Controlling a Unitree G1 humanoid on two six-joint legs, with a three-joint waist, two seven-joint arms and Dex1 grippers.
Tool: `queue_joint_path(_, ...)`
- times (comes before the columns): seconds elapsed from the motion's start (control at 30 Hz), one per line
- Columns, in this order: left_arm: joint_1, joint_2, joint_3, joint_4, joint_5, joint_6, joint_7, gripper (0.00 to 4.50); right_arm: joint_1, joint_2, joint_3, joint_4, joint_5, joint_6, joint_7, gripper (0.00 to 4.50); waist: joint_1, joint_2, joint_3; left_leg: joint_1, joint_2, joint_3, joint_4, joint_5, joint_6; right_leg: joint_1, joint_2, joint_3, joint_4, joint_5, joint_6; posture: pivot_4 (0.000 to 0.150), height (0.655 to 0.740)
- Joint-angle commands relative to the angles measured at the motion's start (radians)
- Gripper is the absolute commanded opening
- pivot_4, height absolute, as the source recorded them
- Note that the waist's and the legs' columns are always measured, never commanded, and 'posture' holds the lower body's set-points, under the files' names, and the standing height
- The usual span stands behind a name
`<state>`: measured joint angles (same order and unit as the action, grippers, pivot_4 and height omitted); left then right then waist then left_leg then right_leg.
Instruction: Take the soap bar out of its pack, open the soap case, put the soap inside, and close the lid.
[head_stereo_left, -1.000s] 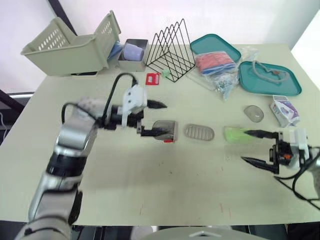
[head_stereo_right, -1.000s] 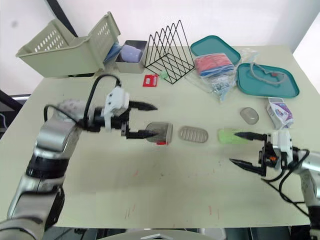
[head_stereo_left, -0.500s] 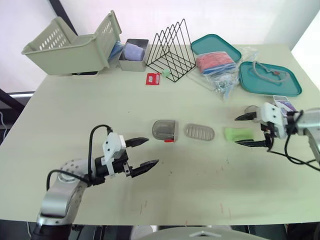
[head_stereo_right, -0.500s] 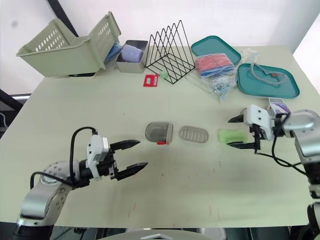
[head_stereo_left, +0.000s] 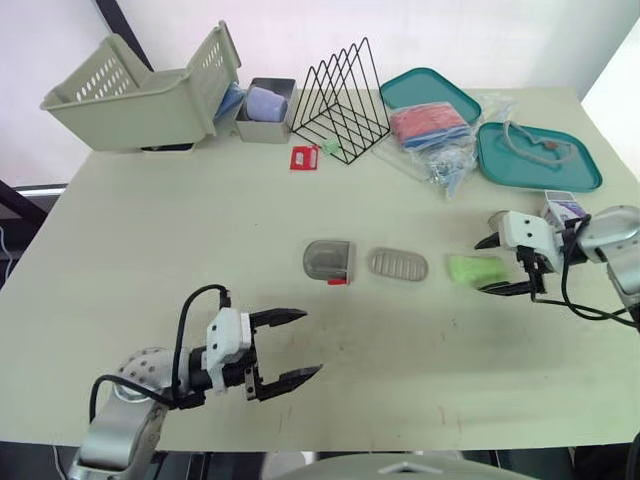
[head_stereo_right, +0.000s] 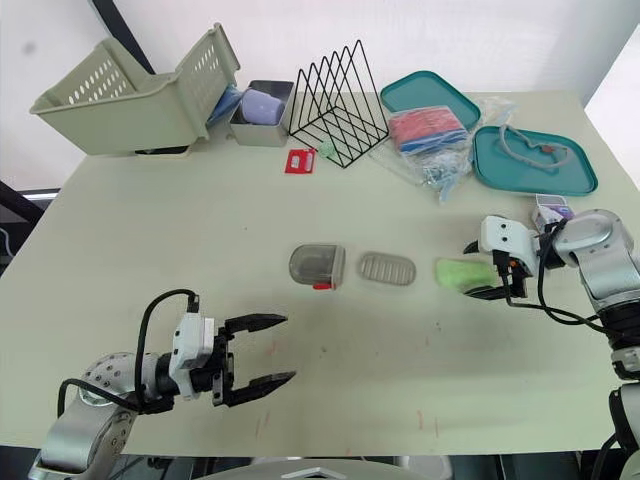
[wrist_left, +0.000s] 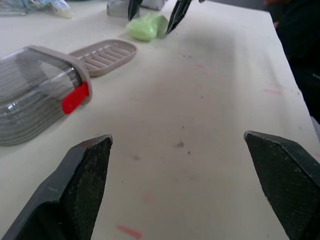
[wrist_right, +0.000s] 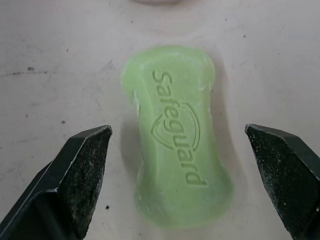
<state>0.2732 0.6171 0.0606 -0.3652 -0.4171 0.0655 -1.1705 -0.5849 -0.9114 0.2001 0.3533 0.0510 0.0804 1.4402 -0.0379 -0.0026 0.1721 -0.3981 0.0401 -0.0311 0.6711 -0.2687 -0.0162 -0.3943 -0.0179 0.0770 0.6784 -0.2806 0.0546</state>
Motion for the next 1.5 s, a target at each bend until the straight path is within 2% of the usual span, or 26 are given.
queue_joint_path(0.03, 0.002, -0.002, -0.027, 0.013, 0.014, -0.072, -0.009, 4.48, -0.033, 0.012, 0.000, 0.003, -0.004, -0.026, 0.010, 4.50, -0.001, 0.000, 0.000, 0.000, 0.000, 0.000, 0.000, 0.000, 0.000, 0.000, 0.000, 0.000, 0.000, 0.000, 0.000, 0.150, 0.7400)
queue_joint_path(0.43, 0.007, -0.006, -0.047, 0.033, -0.001, -0.132, 0.004, 4.48, -0.063, 0.045, 0.033, 0.071, -0.045, -0.082, 0.026, 4.50, -0.001, 0.000, 0.000, 0.000, 0.000, 0.000, 0.000, 0.000, 0.000, 0.000, 0.000, 0.000, 0.000, 0.000, 0.000, 0.150, 0.7400)
queue_joint_path(0.47, 0.004, -0.009, -0.043, 0.031, -0.014, -0.127, 0.008, 4.50, -0.065, 0.047, 0.035, 0.076, -0.050, -0.088, 0.026, 4.09, -0.001, 0.000, 0.000, 0.000, 0.000, 0.000, 0.000, 0.000, 0.000, 0.000, 0.000, 0.000, 0.000, 0.000, 0.000, 0.150, 0.7400)
queue_joint_path(0.53, -0.009, -0.016, -0.029, 0.022, -0.050, -0.093, 0.026, 4.50, -0.070, 0.048, 0.038, 0.087, -0.060, -0.101, 0.028, 3.82, -0.002, 0.000, 0.000, 0.000, 0.000, 0.000, 0.000, 0.000, 0.000, 0.000, 0.000, 0.000, 0.000, 0.000, 0.000, 0.150, 0.7400)
queue_joint_path(0.63, -0.024, -0.016, -0.022, 0.010, -0.075, -0.070, 0.044, 4.50, -0.074, 0.049, 0.036, 0.097, -0.064, -0.107, 0.030, 2.19, -0.002, 0.000, 0.000, 0.000, 0.000, 0.000, 0.000, 0.000, 0.000, 0.000, 0.000, 0.000, 0.000, 0.000, 0.000, 0.150, 0.7400)
queue_joint_path(0.67, -0.027, -0.015, -0.024, 0.008, -0.077, -0.070, 0.045, 4.50, -0.076, 0.049, 0.035, 0.099, -0.064, -0.108, 0.032, 1.82, -0.002, 0.000, 0.000, 0.000, 0.000, 0.000, 0.000, 0.000, 0.000, 0.000, 0.000, 0.000, 0.000, 0.000, 0.000, 0.150, 0.7400)
queue_joint_path(0.7, -0.029, -0.013, -0.025, 0.007, -0.079, -0.068, 0.047, 4.50, -0.077, 0.049, 0.035, 0.100, -0.064, -0.109, 0.033, 1.66, -0.002, 0.000, 0.000, 0.001, 0.000, 0.000, 0.000, 0.000, 0.000, 0.000, 0.000, 0.000, 0.000, 0.000, 0.000, 0.150, 0.7400)
queue_joint_path(0.93, -0.040, -0.007, -0.028, 0.022, -0.077, -0.073, 0.031, 4.50, -0.085, 0.052, 0.032, 0.090, -0.063, -0.106, 0.044, 1.66, -0.002, 0.000, 0.000, 0.000, 0.000, 0.000, 0.000, 0.000, 0.000, 0.000, 0.000, 0.000, 0.000, 0.000, 0.000, 0.150, 0.7400)
queue_joint_path(1.23, -0.034, -0.022, -0.033, 0.037, -0.076, -0.084, 0.029, 4.50, -0.146, 0.066, -0.001, 0.008, 0.018, -0.045, 0.101, 1.66, -0.004, 0.000, 0.000, 0.000, 0.000, 0.000, 0.000, 0.000, 0.000, 0.000, 0.000, 0.000, 0.000, 0.000, 0.000, 0.150, 0.7400)
queue_joint_path(1.5, -0.047, -0.025, -0.039, 0.024, -0.067, -0.072, 0.053, 4.50, -0.164, 0.113, 0.057, -0.225, 0.028, 0.194, 0.060, 1.66, -0.001, 0.000, 0.000, 0.000, 0.000, 0.000, -0.001, 0.000, 0.000, 0.000, 0.000, 0.000, 0.000, 0.000, 0.000, 0.150, 0.7400)
